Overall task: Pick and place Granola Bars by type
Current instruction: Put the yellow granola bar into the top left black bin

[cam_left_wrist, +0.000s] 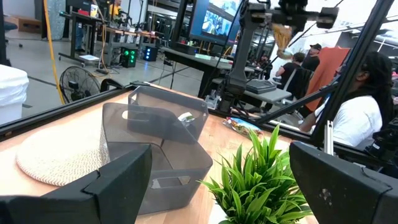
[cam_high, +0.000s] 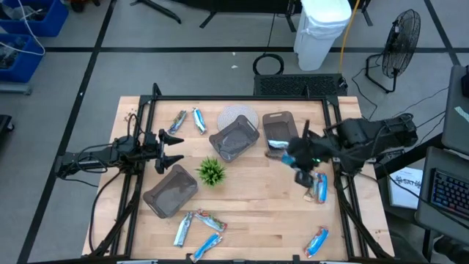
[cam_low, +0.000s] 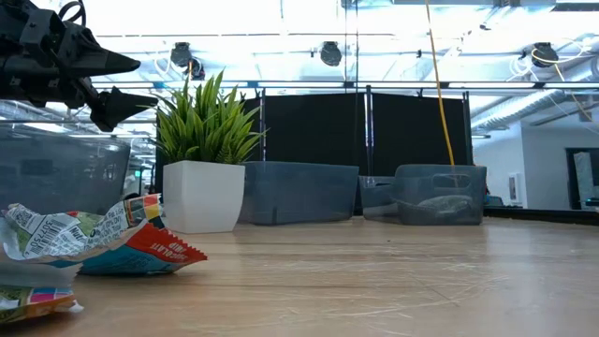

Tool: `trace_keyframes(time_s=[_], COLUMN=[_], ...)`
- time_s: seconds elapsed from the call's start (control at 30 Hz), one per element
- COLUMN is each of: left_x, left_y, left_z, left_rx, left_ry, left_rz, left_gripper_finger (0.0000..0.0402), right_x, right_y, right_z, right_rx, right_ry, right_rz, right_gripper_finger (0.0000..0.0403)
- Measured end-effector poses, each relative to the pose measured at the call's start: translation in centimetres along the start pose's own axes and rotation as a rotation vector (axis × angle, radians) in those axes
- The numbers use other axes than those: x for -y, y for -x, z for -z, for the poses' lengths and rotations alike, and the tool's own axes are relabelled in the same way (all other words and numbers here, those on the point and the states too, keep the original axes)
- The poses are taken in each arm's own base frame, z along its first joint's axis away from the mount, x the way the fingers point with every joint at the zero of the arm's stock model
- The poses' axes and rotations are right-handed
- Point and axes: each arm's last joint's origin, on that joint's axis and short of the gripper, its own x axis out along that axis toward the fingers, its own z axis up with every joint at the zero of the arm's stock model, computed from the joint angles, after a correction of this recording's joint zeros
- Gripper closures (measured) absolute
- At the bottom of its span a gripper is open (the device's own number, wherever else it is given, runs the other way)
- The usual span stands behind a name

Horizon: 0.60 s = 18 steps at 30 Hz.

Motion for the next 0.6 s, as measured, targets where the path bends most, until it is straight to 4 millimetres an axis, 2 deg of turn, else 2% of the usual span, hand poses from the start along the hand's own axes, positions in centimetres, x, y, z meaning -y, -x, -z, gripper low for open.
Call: trace_keyframes(time_s=[0.27,0.6], left_x=[0.0,0.0], left_y=[0.0,0.0], left_z=[0.0,0.0], left_rx=[-0.001,0.000], left_ry=[0.000,0.000], left_rz=[0.000,0.000], left_gripper_finger=[0.0023,0.0023], right_x=[2.8,8.4], right_y=[-3.4,-8.7], right_z=[-5.7,-11.7], right_rx=[0.115,0.225], right_ry=[-0.089,-0.258], right_rz=[-0.040,0.009], right_gripper_finger=[0.0403,0.0403])
